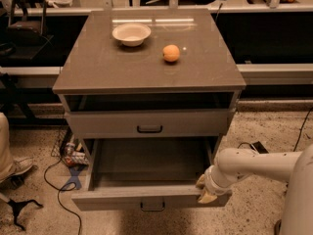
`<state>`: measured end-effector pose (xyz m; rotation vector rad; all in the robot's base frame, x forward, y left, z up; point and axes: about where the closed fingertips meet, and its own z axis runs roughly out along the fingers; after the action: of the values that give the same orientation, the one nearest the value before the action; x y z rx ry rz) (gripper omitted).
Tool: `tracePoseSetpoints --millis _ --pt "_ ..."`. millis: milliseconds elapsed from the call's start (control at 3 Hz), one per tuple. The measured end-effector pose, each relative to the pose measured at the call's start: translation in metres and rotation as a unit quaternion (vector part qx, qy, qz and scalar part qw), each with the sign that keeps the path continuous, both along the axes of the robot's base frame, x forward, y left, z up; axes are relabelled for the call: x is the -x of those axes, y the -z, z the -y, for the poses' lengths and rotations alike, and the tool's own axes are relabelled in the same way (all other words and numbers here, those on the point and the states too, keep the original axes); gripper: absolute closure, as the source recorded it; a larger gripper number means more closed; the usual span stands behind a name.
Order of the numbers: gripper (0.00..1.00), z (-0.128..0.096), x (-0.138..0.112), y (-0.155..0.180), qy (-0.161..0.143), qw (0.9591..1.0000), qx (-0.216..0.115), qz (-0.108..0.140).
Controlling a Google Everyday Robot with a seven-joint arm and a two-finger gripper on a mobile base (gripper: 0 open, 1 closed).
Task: Open middle drawer
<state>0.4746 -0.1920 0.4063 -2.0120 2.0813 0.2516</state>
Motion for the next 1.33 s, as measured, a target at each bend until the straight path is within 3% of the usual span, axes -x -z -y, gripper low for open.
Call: tracePoseSetpoints --millis 1000,1333 --pt "1.0 0.0 0.0001 0.0 0.0 1.0 0.0 0.0" --pt "0.82 0.0 0.0001 0.0 0.0 1.0 0.0 0.0"
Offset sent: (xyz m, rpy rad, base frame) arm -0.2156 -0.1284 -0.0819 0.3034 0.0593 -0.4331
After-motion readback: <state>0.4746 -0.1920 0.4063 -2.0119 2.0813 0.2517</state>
